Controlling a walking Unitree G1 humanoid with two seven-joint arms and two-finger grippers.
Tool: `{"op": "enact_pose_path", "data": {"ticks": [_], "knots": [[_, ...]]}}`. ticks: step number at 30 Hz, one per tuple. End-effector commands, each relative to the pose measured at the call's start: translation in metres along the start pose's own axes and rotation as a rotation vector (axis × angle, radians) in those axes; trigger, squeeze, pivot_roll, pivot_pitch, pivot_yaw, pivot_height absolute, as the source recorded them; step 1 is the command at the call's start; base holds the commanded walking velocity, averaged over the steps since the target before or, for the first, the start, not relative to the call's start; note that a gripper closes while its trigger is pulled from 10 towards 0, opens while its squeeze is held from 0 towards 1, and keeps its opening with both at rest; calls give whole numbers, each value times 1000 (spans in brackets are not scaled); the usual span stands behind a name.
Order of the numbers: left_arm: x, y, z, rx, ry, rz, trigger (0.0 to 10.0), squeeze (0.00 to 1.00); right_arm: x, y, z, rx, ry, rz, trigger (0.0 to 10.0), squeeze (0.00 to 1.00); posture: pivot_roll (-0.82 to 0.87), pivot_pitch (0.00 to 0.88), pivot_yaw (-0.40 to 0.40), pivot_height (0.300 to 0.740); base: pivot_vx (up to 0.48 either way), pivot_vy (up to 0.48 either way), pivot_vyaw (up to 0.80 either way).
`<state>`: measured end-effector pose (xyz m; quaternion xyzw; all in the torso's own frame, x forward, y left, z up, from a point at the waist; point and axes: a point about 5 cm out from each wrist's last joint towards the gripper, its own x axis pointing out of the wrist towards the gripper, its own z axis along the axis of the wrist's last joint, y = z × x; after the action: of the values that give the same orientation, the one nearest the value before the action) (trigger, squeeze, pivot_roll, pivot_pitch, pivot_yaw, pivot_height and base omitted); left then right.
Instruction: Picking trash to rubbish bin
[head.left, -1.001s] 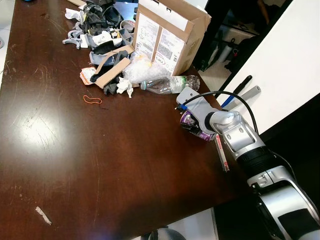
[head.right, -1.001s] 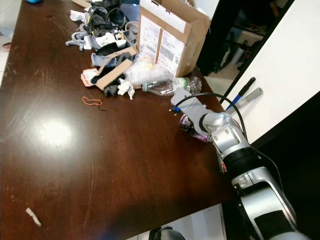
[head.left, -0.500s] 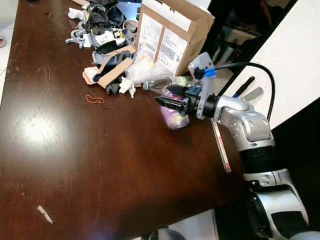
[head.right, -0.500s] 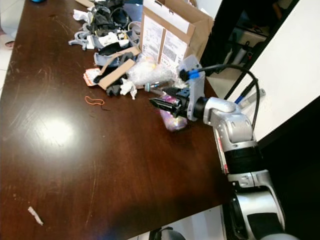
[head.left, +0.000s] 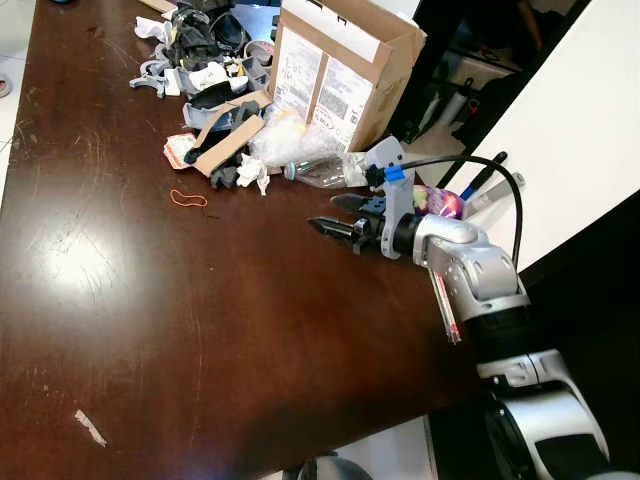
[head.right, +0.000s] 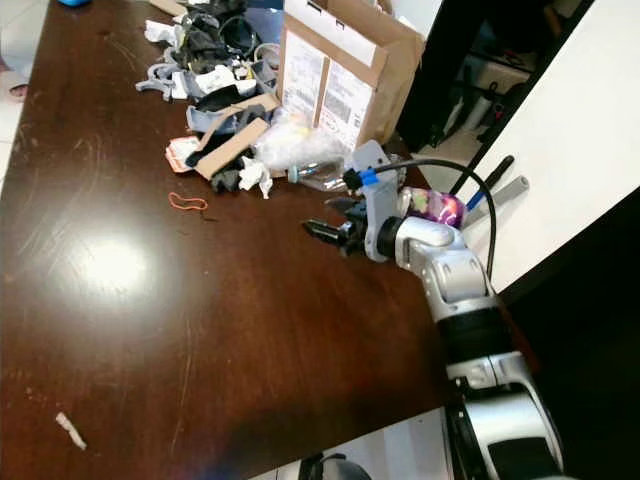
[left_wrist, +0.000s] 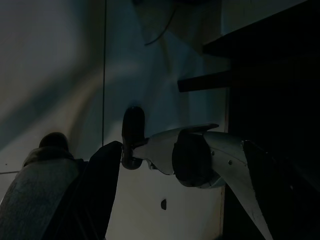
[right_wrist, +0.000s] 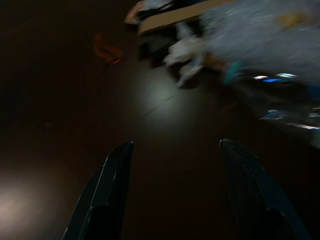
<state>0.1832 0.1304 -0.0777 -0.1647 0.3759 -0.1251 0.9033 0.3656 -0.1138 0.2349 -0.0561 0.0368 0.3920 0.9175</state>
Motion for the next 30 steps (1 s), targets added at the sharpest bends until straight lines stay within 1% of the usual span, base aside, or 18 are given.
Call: {"op": "enact_pose_path", "data": {"ticks": [1, 5, 9, 10, 13, 18, 30], "knots": [[-12, -1, -40, -75, 143, 22, 10000, 0, -2, -4, 0, 23, -8, -32, 10000, 0, 129, 190, -173, 740, 0, 0, 0], [-12, -2, -41, -78, 142, 21, 10000, 0, 1, -7, 4, 34, -37, -81, 10000, 0, 130, 192, -176, 740, 0, 0, 0], [-12, -2, -41, -79, 143, 21, 10000, 0, 4, -13, 9, 32, -80, -174, 10000, 0, 127, 194, -177, 740, 0, 0, 0], [-12, -2, -41, -79, 143, 21, 10000, 0, 4, -13, 9, 32, -80, -174, 10000, 0, 127, 194, -177, 740, 0, 0, 0], [-12, -3, -42, -78, 145, 20, 10000, 0, 7, -18, 8, -11, -65, -237, 10000, 0, 128, 196, -178, 740, 0, 0, 0], [-12, -3, -42, -81, 143, 19, 10000, 0, 9, -22, 5, -26, -42, -293, 10000, 0, 130, 197, -180, 740, 0, 0, 0], [-13, -2, -43, -81, 144, 20, 10000, 0, 13, -25, 1, -29, -38, -339, 10000, 0, 133, 195, -183, 740, 0, 0, 0]]}}
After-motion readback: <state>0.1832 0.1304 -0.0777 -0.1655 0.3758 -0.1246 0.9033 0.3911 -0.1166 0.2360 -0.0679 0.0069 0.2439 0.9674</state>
